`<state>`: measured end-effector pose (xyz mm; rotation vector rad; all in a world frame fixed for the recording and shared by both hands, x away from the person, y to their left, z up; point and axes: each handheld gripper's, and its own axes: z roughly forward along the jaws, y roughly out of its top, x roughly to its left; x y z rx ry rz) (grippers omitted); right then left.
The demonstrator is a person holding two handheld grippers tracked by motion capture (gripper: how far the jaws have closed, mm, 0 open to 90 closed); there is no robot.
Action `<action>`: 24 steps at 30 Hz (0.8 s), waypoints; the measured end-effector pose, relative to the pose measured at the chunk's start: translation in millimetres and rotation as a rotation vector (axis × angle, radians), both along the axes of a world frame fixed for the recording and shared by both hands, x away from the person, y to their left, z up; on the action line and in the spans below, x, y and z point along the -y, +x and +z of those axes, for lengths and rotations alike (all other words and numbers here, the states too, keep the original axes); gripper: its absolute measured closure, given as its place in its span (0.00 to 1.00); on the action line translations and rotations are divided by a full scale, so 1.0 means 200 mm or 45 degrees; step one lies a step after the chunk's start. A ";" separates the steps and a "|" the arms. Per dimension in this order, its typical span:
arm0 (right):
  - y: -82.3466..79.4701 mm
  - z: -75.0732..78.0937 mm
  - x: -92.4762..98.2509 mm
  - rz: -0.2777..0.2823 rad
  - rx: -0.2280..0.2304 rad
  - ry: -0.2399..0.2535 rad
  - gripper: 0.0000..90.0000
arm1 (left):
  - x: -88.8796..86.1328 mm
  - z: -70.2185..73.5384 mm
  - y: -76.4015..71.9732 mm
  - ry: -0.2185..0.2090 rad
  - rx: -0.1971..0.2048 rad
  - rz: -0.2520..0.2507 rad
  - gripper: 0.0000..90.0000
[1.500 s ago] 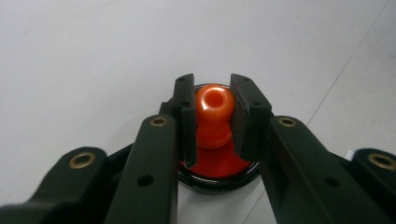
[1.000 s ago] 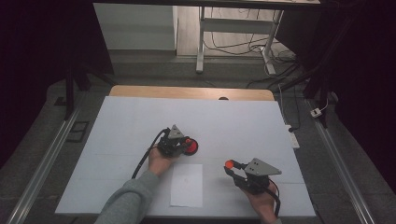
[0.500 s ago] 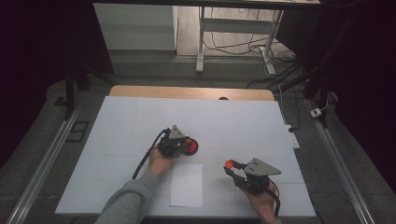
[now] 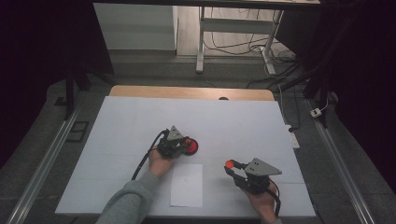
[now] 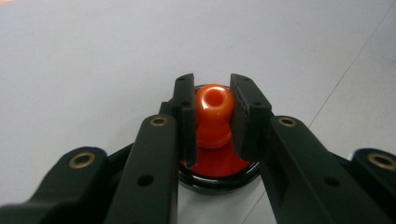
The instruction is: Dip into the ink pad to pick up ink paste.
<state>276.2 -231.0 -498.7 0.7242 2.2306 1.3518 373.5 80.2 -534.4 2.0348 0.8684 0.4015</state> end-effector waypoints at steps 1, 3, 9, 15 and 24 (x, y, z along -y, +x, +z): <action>0.00 0.00 0.00 0.000 0.000 0.001 0.72 | 0.00 0.00 0.00 0.000 0.000 -0.001 0.82; 0.00 0.00 0.00 -0.001 0.001 0.000 0.72 | 0.00 0.00 0.00 -0.004 0.002 0.001 0.82; 0.00 0.00 0.00 0.000 -0.001 0.003 0.72 | 0.01 0.03 0.02 0.004 -0.022 -0.016 0.81; 0.00 0.01 0.01 -0.001 0.005 0.019 0.72 | 0.01 0.19 0.04 -0.072 0.053 -0.028 0.81; 0.00 0.01 0.01 -0.002 0.008 0.019 0.72 | 0.03 0.14 0.04 -0.020 -0.017 -0.056 0.81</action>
